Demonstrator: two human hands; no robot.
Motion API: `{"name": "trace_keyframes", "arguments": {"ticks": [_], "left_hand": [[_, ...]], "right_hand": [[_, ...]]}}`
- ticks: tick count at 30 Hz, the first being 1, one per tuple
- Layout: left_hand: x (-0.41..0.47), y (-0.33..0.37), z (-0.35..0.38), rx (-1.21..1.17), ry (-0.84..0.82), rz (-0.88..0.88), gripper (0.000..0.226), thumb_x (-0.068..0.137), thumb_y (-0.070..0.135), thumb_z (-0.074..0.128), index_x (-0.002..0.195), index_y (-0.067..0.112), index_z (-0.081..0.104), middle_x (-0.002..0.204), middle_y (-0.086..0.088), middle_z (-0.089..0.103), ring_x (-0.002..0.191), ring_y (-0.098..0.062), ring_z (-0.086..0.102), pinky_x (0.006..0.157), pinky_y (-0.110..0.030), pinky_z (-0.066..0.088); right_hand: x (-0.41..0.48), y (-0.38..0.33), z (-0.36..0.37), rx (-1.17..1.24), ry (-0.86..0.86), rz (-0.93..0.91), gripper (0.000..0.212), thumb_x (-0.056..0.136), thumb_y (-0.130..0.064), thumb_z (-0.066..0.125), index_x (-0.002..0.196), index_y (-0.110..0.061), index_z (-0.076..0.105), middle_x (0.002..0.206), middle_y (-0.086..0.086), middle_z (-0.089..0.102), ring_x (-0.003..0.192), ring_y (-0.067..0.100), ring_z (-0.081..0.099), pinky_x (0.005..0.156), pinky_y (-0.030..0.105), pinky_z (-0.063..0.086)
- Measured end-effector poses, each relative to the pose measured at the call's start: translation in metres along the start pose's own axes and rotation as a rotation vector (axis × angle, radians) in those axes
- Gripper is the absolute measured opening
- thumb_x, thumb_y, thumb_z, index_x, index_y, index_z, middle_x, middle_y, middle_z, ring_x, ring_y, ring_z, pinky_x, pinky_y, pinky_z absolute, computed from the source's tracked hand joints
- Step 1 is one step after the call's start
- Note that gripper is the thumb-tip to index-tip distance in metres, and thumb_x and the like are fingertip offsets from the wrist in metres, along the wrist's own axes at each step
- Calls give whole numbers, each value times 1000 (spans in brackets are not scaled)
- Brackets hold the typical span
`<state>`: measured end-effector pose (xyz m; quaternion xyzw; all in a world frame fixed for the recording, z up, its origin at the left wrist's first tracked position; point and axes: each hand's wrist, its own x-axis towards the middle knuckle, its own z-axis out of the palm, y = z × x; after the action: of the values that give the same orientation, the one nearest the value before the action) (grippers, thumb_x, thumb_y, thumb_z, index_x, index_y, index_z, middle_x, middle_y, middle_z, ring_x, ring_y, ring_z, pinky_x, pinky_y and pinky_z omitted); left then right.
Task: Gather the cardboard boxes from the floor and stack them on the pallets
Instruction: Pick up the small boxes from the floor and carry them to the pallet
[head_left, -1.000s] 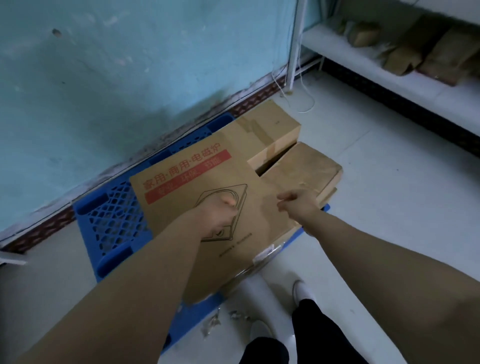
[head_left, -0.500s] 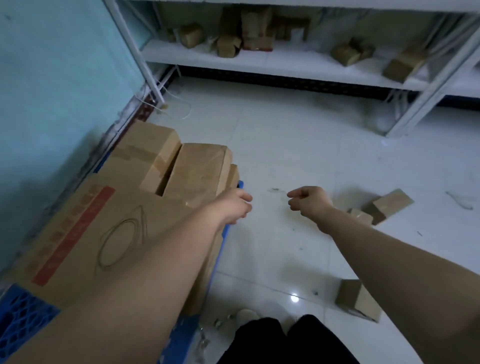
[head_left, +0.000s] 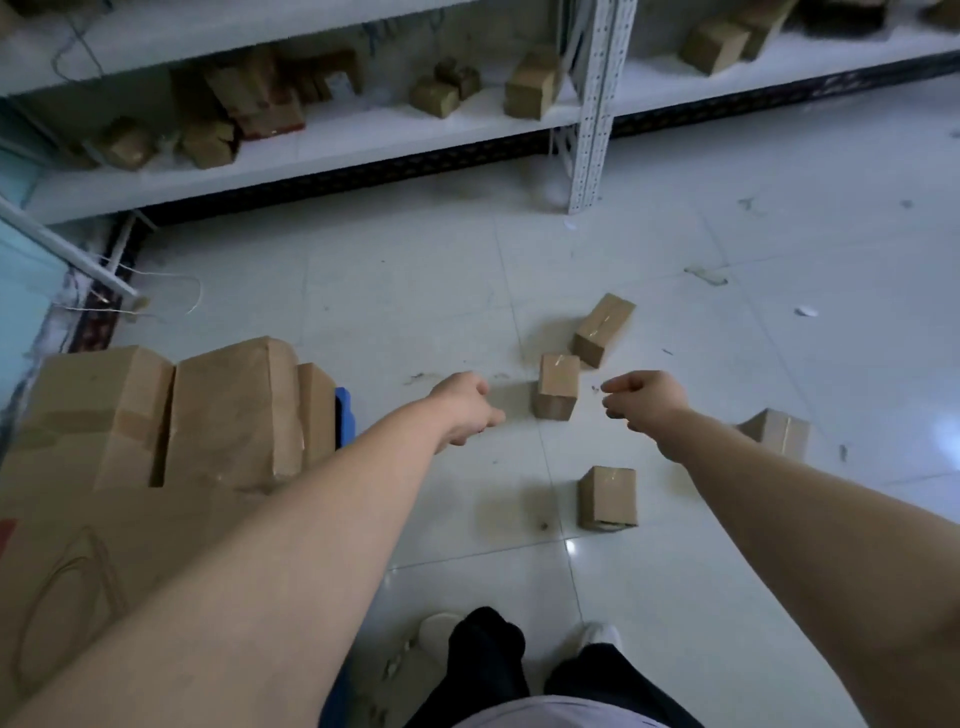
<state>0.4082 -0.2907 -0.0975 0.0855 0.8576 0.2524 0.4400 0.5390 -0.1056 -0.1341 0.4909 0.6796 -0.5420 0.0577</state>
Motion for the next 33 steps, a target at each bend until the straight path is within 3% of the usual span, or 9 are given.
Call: {"name": "trace_keyframes", "arguments": {"ticks": [4,8,15,18,20,23,25,28,33], "left_hand": [[7,35,56,32,-62,17,56,86,17,64,138,17,44,100,-8,62,93,-21,59,77,-32,50],[21,61,100,60,-115,19,56,86,18,64,138,19,43,119,-9,62,104,-22,61,75,-31,49],[70,93,140,163,-186,4,56,86,18,65,137,20,44,123,-10,58,108,-24,62,71,-29,46],[99,105,147,164,-166,-22,54,85,16,65,135,19,46,118,-12,60,97,-25,62,70,-29,45],[118,108,152,184,-145,-43,54,85,15,65,136,18,47,125,-12,59,106,-27,60,76,-31,49],[143,106,163,261,-117,-98,57,85,16,63,139,17,45,135,-9,54,122,-30,54,97,-37,49],[158,102,176,290,-141,-145,57,87,17,62,141,16,43,137,-8,52,124,-29,52,103,-38,47],[187,90,198,294,-164,-220,56,88,20,62,140,15,43,138,-7,51,123,-28,53,103,-39,46],[251,66,246,289,-128,-310,49,88,22,63,134,14,48,135,-7,54,118,-26,55,97,-31,47]], "right_hand": [[-1,42,-67,17,63,88,16,89,-3,60,98,-15,67,87,4,65,86,18,64,75,27,46],[7,72,-106,49,113,138,16,88,-4,61,95,-16,68,83,2,65,86,19,65,74,28,45],[43,100,-121,109,120,230,17,89,-4,58,96,-18,67,87,0,66,81,14,64,66,23,45],[61,107,-124,125,126,268,18,89,-3,57,93,-18,66,87,1,65,80,15,64,56,20,41],[79,113,-125,132,123,297,17,88,-3,58,92,-18,66,84,1,65,80,16,64,57,20,42],[110,123,-122,126,72,335,18,89,-3,59,97,-16,67,82,1,65,82,16,64,59,20,44],[134,130,-120,102,19,351,19,88,-3,60,99,-16,68,83,2,67,84,17,66,66,21,48],[176,143,-114,34,-45,369,21,88,-3,59,99,-18,68,86,4,68,83,17,65,76,25,48],[253,176,-103,-75,-131,376,23,87,-4,60,104,-16,71,89,2,67,89,18,66,75,23,46]]}}
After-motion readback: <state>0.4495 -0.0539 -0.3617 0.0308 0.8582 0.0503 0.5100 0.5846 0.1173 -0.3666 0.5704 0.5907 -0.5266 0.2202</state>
